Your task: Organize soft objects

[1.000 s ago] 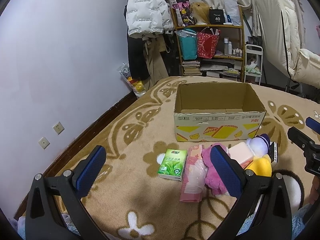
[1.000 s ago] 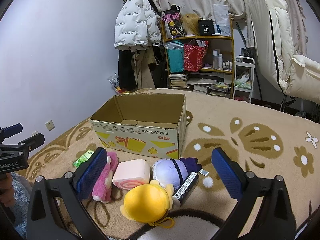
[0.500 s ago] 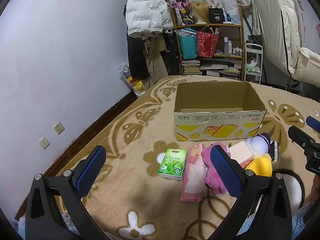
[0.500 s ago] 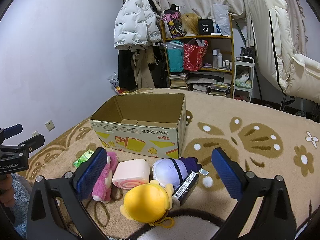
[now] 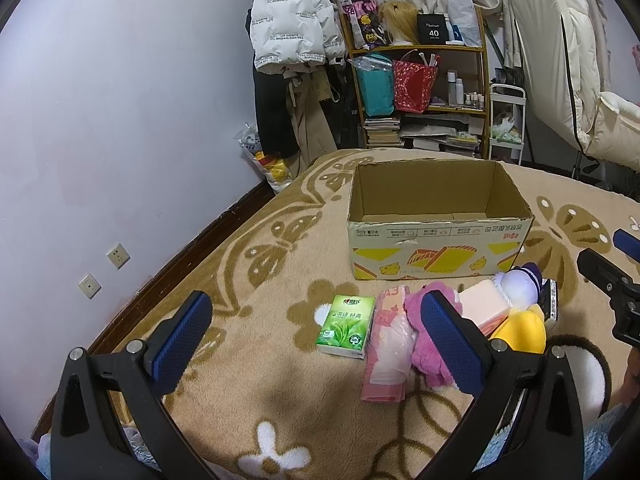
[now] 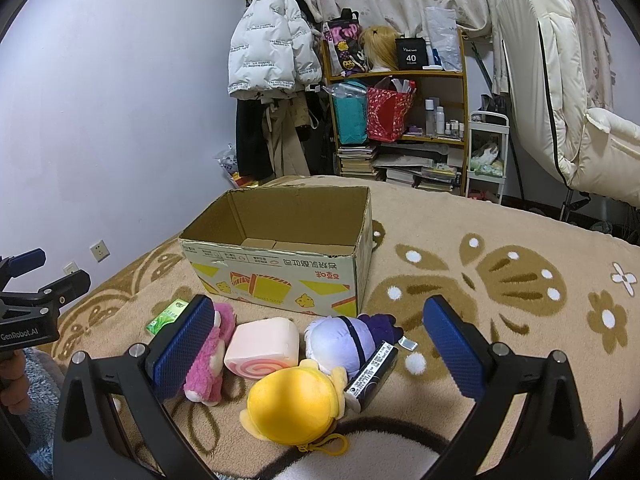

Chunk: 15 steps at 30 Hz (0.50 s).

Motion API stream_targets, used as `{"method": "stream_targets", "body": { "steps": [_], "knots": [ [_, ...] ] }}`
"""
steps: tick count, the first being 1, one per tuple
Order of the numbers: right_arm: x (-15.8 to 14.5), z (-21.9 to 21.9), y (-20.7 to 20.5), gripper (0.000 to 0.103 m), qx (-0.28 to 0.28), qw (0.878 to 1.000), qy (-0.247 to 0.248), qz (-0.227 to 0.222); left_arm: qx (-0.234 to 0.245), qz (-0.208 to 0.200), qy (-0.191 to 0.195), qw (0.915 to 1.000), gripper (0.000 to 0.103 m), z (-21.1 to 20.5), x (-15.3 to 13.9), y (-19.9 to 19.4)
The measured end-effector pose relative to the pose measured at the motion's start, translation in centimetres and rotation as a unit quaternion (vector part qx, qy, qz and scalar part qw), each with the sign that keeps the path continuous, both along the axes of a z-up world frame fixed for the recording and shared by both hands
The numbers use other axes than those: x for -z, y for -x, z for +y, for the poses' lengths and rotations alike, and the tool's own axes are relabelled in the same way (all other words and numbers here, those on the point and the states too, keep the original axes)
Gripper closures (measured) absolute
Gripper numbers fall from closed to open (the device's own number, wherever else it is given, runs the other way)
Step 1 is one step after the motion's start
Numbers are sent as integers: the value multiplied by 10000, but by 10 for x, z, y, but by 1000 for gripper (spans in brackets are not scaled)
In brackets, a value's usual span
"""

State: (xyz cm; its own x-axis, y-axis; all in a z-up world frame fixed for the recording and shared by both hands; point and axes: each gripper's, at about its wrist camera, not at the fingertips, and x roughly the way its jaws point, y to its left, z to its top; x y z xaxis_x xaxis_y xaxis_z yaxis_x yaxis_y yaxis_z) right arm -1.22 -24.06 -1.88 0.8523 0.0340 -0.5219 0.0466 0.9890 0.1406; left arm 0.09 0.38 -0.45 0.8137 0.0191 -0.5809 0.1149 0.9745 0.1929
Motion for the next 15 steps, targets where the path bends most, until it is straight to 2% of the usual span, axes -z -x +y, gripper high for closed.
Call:
{"method": "stream_targets", "body": {
  "steps": [15],
  "knots": [
    [0, 0, 0, 0, 5, 10000, -2, 5, -2, 13, -10, 10000, 0, 0, 1, 0]
  ]
}}
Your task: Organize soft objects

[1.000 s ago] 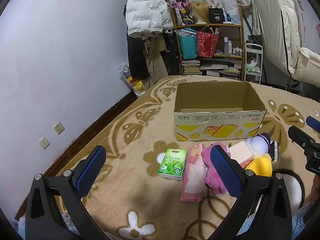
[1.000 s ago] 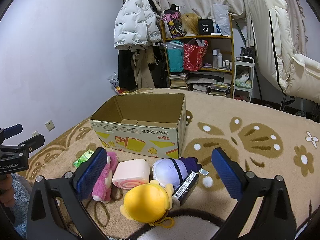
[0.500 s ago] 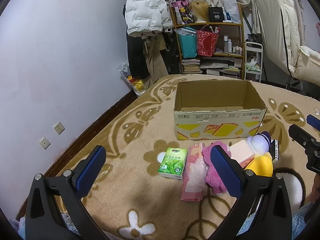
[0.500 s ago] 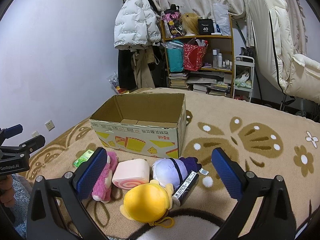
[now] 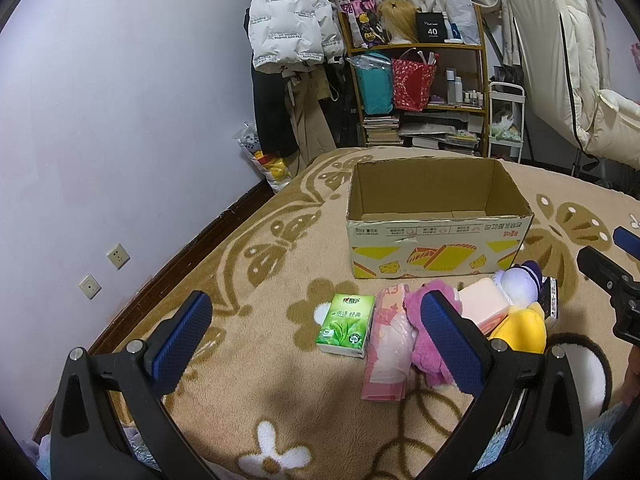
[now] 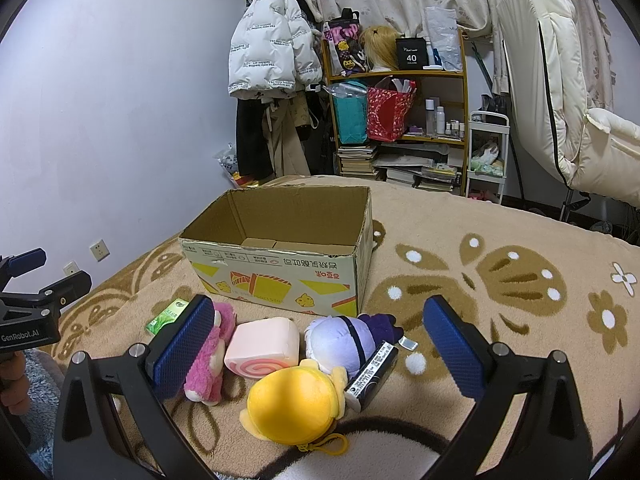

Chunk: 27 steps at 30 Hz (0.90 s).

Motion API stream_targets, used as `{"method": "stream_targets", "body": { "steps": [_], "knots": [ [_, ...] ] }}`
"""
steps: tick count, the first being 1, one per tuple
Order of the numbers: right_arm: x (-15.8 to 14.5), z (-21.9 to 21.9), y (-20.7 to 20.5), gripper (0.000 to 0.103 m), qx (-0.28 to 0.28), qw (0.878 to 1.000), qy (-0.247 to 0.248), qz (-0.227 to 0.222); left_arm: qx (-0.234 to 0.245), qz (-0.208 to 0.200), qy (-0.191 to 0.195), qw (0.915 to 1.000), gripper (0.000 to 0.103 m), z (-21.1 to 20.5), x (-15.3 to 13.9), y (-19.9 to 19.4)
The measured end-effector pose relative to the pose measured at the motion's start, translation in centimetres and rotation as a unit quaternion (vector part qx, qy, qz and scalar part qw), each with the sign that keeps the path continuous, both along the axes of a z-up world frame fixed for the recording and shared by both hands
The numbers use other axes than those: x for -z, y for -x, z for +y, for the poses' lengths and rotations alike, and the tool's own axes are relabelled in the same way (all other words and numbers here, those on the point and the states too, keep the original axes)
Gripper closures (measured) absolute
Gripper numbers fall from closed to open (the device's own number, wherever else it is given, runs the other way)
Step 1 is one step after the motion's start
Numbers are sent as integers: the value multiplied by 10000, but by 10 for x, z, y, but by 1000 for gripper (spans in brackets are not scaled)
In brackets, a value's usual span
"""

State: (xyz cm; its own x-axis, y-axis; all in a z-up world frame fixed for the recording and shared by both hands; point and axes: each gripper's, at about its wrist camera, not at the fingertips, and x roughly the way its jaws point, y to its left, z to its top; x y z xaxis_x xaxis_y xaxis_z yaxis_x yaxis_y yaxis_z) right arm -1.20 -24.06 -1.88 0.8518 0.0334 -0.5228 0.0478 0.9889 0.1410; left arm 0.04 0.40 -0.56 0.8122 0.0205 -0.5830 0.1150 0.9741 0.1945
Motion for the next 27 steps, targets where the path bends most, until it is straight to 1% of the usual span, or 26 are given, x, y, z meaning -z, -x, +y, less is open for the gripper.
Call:
{"method": "stream_targets", "body": {
  "steps": [17, 24, 27],
  "knots": [
    [0, -1, 0, 0, -3, 10000, 4, 11, 17, 73, -85, 9999, 0, -2, 5, 0],
    [10, 0, -1, 0, 61, 9999, -33, 82, 55, 268, -97, 9996, 0, -6, 5, -7],
    [11, -3, -2, 0, 109, 9998, -82, 111, 149, 453, -36, 9989, 0, -7, 7, -12]
  ]
}}
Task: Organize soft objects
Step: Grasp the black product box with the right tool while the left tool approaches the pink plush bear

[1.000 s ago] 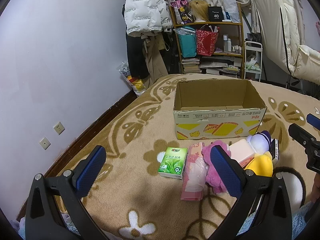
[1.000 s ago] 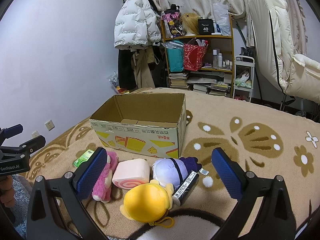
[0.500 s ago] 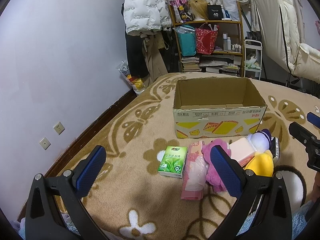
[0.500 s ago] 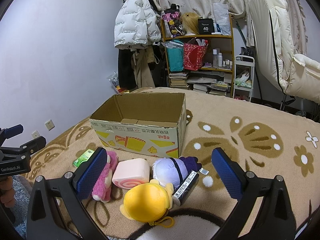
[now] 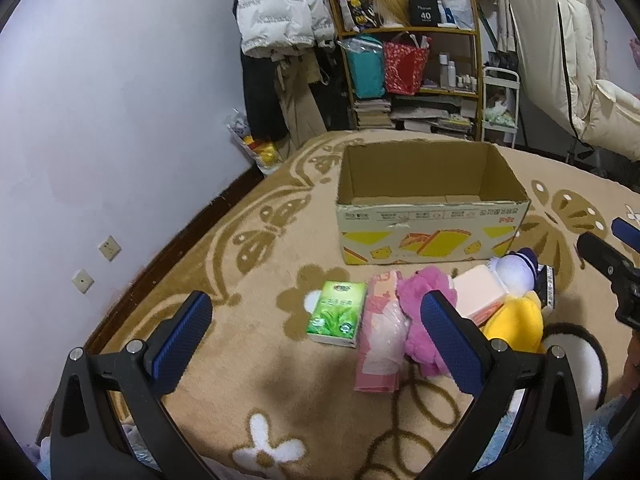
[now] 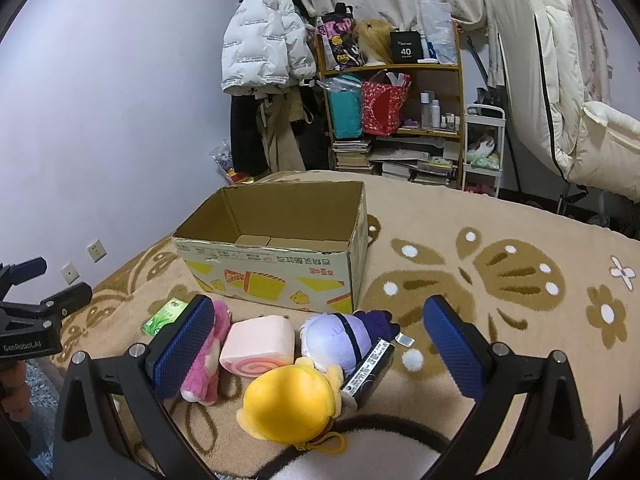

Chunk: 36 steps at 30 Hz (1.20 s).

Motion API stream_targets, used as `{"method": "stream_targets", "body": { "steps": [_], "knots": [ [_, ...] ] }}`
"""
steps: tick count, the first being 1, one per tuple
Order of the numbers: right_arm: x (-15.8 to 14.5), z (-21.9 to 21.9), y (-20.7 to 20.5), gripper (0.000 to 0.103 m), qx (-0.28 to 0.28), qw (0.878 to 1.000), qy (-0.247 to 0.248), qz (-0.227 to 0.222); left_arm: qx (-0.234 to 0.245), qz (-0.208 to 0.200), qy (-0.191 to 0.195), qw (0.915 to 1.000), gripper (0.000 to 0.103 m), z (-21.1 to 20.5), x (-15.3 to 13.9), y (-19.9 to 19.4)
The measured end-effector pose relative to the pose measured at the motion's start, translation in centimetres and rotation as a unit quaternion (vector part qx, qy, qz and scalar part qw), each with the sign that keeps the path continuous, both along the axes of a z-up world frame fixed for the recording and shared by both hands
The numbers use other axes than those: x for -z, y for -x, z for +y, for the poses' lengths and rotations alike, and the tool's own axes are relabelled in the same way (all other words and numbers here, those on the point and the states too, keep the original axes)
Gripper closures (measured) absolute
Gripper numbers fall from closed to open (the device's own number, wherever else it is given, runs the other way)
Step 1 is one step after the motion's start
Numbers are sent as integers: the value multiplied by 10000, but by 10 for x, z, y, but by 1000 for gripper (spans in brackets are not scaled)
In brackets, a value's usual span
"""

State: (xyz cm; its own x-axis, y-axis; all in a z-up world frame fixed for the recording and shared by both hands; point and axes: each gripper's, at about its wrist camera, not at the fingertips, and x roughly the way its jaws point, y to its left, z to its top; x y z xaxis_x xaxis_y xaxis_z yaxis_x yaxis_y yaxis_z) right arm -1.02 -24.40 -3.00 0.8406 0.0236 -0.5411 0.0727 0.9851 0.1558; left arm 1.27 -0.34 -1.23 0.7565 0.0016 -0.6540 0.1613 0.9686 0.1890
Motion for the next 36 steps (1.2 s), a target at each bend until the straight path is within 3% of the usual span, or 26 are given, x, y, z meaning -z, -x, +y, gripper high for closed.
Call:
{"method": "stream_targets", "body": {
  "steps": [9, 20, 36],
  "knots": [
    [0, -16, -16, 0, 159, 9990, -320, 269, 136, 377, 238, 9989, 0, -17, 2, -24],
    [26, -36, -41, 4, 360, 9916, -644, 1058, 137, 924, 348, 9950, 0, -43, 28, -56],
    [80, -61, -59, 49, 709, 9693, -1126, 2068, 257, 1492, 48, 9885, 0, -77, 79, -74]
  ]
}}
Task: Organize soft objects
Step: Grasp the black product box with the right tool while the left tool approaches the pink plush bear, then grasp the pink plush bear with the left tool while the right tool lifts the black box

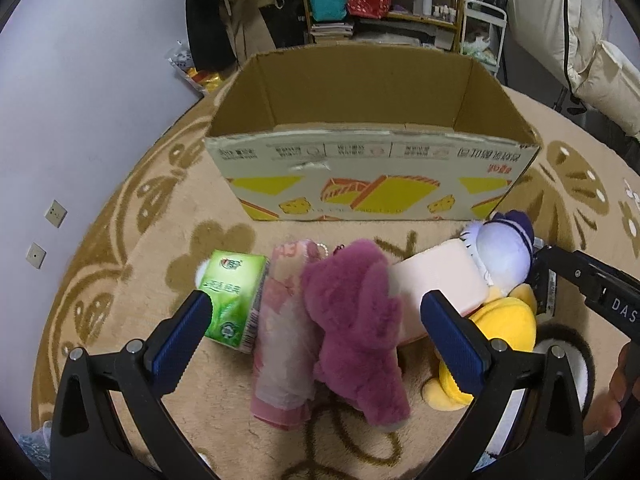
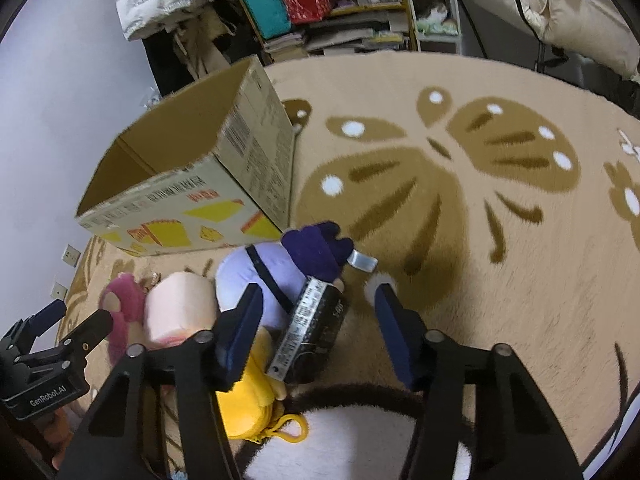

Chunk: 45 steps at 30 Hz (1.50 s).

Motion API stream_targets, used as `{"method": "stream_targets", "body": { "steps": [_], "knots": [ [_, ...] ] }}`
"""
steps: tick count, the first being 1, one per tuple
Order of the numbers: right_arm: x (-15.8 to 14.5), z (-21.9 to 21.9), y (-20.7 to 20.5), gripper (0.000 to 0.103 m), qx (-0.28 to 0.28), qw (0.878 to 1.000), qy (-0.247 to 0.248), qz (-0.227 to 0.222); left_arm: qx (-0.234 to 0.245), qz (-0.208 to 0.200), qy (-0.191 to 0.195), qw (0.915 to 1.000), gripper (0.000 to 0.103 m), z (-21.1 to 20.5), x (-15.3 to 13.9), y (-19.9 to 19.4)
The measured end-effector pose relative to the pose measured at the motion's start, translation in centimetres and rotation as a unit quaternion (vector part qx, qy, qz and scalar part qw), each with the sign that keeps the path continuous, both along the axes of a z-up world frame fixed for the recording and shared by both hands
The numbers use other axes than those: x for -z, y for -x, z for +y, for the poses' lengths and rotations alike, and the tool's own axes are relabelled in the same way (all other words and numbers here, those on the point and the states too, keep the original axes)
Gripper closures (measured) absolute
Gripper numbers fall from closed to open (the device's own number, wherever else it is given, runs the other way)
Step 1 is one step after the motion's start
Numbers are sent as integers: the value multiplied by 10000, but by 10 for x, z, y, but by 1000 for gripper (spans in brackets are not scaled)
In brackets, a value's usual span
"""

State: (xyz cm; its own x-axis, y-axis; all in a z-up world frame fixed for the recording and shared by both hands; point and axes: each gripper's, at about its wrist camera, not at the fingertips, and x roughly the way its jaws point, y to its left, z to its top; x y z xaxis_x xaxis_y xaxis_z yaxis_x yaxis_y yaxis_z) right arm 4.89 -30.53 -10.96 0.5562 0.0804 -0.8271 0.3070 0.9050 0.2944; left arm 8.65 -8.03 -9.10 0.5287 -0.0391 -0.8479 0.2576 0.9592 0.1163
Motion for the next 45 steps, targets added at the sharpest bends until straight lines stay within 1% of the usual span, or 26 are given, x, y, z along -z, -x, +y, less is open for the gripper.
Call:
{"method": "stream_targets", "body": {
  "steps": [1, 6, 12, 13, 14, 15, 16, 20, 24, 25, 26, 28, 29, 30, 31, 34, 37, 42, 45],
  "knots": [
    [4, 0, -2, 52, -24, 10000, -13, 63, -7, 22, -27, 10000, 0, -1, 2, -1],
    [12, 3, -5, 58, -88, 9997, -29, 233, 11, 126, -117, 9999, 0, -3, 12, -2],
    [18, 2, -6, 60, -76, 9994, -116, 324, 38, 262, -201, 9994, 0, -7, 24, -2],
    [19, 2, -6, 62, -61, 9993, -118, 336, 47, 303, -206, 9993, 1, -8, 27, -2],
    [20, 2, -6, 64, -65, 9993, -134, 331, 52, 310, -193, 9993, 1, -8, 28, -2],
    [20, 3, -6, 68, -72, 9993, -135, 328, 64, 312, -162, 9994, 5, -8, 28, -1],
    [19, 3, -6, 69, -65, 9994, -115, 326, 72, 321, -138, 9994, 7, -8, 28, -1],
    [19, 2, -5, 74, -16, 9993, -117, 353, 54, 368, -37, 9993, 10, -7, 29, 0],
    [20, 1, -4, 75, 0, 9992, -131, 382, 120, 455, 74, 9989, 26, -7, 30, 1],
    [21, 1, -5, 75, 1, 9992, -137, 387, 140, 482, 113, 9987, 32, -7, 31, 1],
    [21, 1, -5, 75, 0, 9991, -156, 395, 177, 513, 165, 9984, 36, -8, 31, 2],
    [23, -1, -6, 75, 12, 9989, -233, 401, 224, 498, 174, 9984, 49, -9, 31, 3],
    [24, -2, -6, 75, 27, 9988, -268, 408, 257, 467, 140, 9985, 53, -10, 30, 4],
    [25, -2, -6, 75, 40, 9987, -282, 414, 314, 472, 168, 9982, 59, -10, 29, 4],
    [25, -3, -6, 76, 53, 9987, -285, 420, 340, 496, 208, 9980, 64, -11, 29, 5],
    [25, -3, -4, 79, 63, 9988, -255, 401, 361, 500, 253, 9978, 68, -11, 28, 8],
    [23, -2, -2, 79, 80, 9991, -227, 335, 337, 403, 311, 9981, 68, -8, 27, 8],
    [19, 0, 3, 80, 149, 9995, -184, 221, 386, 288, 273, 9985, 69, -10, 25, 13],
    [13, 1, 7, 81, 167, 9997, -149, 103, 349, 193, 352, 9986, 70, -7, 20, 15]
  ]
}}
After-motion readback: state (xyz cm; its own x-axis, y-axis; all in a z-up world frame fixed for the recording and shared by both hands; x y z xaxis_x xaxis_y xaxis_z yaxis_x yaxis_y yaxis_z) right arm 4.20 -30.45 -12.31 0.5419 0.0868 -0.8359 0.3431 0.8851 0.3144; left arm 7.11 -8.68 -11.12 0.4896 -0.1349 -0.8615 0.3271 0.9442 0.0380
